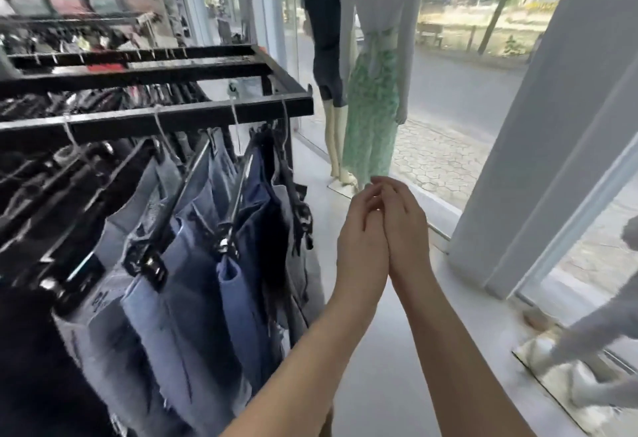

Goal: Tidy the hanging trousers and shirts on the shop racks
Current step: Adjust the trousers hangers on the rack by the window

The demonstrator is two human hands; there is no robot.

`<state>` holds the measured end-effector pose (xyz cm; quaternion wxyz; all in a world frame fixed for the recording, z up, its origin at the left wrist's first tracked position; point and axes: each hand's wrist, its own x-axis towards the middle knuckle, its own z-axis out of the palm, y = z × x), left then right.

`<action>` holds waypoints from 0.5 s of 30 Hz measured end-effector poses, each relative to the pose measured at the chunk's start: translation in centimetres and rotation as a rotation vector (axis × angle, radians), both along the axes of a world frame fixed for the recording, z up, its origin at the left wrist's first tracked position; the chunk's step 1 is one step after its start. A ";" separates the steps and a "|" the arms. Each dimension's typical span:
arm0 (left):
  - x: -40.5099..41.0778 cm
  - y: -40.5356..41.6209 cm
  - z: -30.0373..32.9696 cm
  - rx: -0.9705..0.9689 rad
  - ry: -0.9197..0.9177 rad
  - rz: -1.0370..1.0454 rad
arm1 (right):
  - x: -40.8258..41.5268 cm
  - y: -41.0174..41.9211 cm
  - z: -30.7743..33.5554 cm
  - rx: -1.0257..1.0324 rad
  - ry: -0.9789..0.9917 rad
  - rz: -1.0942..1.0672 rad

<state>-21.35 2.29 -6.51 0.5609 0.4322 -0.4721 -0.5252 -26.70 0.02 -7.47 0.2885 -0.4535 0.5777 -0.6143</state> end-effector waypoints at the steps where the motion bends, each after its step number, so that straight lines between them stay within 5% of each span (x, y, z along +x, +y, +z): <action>1: 1.7 0.4 1.0 -0.006 0.057 -0.051 | 1.4 0.0 0.6 -0.032 0.014 0.011; 11: 15.2 5.6 5.8 -0.107 0.198 -0.283 | 9.3 3.6 6.2 -0.298 0.114 0.249; 15: 23.8 8.3 7.2 -0.087 0.225 0.103 | 14.4 5.7 6.1 -0.342 0.217 0.466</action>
